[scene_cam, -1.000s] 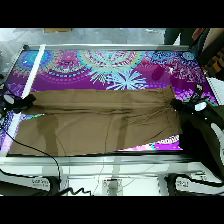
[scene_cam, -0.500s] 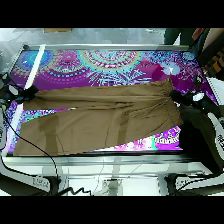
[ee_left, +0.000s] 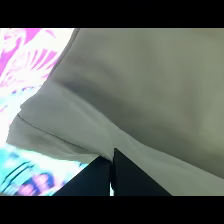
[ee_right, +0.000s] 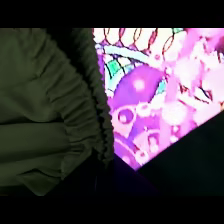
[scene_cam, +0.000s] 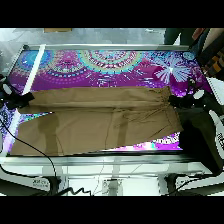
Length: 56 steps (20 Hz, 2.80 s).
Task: Fold the clothes and pants, and hang the long-sleeved shirts on hangers.
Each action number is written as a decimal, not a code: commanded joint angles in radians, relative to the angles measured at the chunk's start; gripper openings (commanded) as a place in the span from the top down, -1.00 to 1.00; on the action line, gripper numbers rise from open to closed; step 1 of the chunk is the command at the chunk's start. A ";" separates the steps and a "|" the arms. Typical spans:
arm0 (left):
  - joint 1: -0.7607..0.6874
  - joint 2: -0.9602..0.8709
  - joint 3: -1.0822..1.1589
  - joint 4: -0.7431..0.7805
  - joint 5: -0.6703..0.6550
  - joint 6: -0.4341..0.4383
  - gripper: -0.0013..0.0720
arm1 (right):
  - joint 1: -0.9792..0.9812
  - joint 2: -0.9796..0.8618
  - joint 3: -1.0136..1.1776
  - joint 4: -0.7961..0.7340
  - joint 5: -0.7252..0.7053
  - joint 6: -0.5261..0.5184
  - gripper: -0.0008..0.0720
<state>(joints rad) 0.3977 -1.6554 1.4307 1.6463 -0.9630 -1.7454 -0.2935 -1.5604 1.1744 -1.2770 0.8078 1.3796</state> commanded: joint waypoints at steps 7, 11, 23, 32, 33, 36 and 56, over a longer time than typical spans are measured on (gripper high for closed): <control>0.003 0.014 0.001 0.053 -0.185 0.074 0.93 | 0.000 -0.001 0.073 -0.179 0.401 0.000 0.89; 0.002 -0.011 0.001 0.052 -0.232 0.074 0.03 | 0.001 -0.001 0.074 -0.175 0.398 0.000 -0.29; 0.002 0.185 0.002 0.053 -0.299 0.183 0.30 | -0.002 0.200 0.037 -0.175 0.491 0.018 -0.13; 0.003 0.460 0.000 0.051 -0.203 0.296 0.92 | -0.179 0.830 -0.482 0.015 0.535 0.017 -0.04; 0.003 0.470 0.000 0.043 -0.195 0.296 0.92 | -0.204 0.918 -0.547 0.071 0.534 0.033 -0.04; 0.003 0.465 -0.001 0.009 -0.177 0.296 0.92 | -0.241 1.110 -0.706 0.118 0.486 0.239 -0.23; 0.003 0.415 -0.015 -0.053 -0.148 0.295 0.92 | -0.240 0.841 -1.048 0.268 -0.281 0.524 -0.64</control>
<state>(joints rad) 0.4000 -1.2327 1.4158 1.5921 -1.1107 -1.4506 -0.5339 -0.6300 0.1333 -1.0653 0.6312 1.9984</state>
